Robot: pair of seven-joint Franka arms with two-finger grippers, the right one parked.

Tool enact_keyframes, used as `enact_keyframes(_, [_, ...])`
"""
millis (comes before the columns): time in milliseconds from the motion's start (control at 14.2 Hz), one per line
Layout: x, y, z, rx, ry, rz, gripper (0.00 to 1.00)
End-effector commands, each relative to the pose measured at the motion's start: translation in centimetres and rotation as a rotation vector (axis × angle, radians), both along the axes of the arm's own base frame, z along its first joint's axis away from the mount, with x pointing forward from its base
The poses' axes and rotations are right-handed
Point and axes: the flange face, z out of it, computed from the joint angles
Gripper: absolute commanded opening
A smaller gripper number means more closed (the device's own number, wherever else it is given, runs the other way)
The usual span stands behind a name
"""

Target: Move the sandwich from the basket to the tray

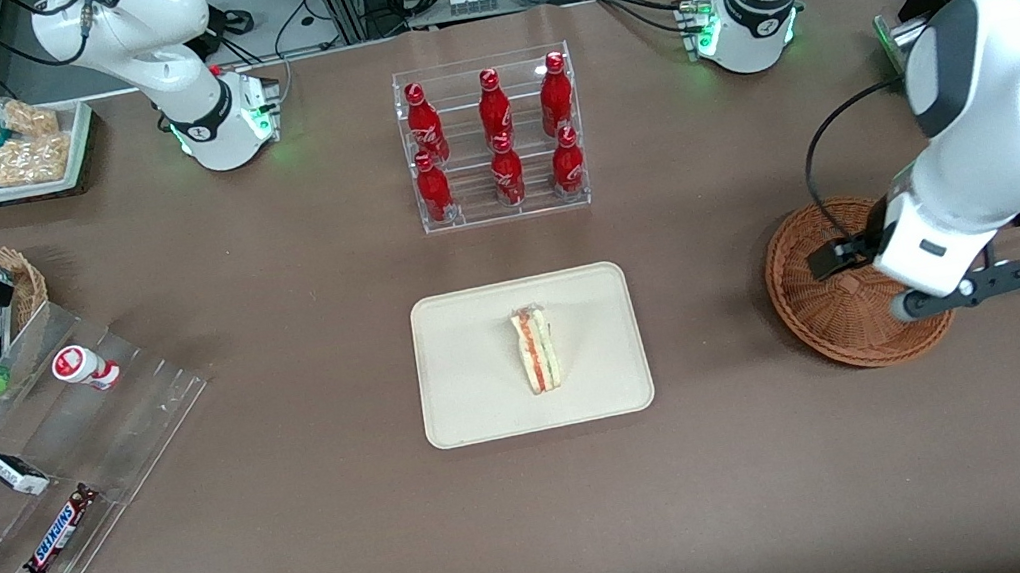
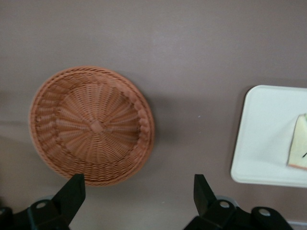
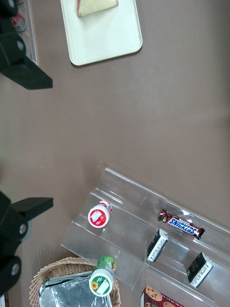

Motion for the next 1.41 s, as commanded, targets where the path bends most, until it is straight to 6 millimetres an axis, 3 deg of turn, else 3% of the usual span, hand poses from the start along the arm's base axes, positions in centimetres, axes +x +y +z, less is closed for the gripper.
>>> enact_keyframes(0, [-3.1, 1.2, 2.3, 0.003, -0.004, -0.053, 1.0])
enact_keyframes(281, [-4.2, 4.1, 5.8, 0.012, -0.052, -0.009, 1.0])
enact_keyframes(844, [-6.3, 6.5, 11.8, -0.035, -0.037, -0.116, 1.0])
enact_keyframes(1055, [-6.3, 7.4, 12.3, -0.036, -0.047, -0.146, 1.0])
enact_keyframes(1336, [-6.0, 6.8, 12.1, -0.038, -0.06, -0.155, 1.0])
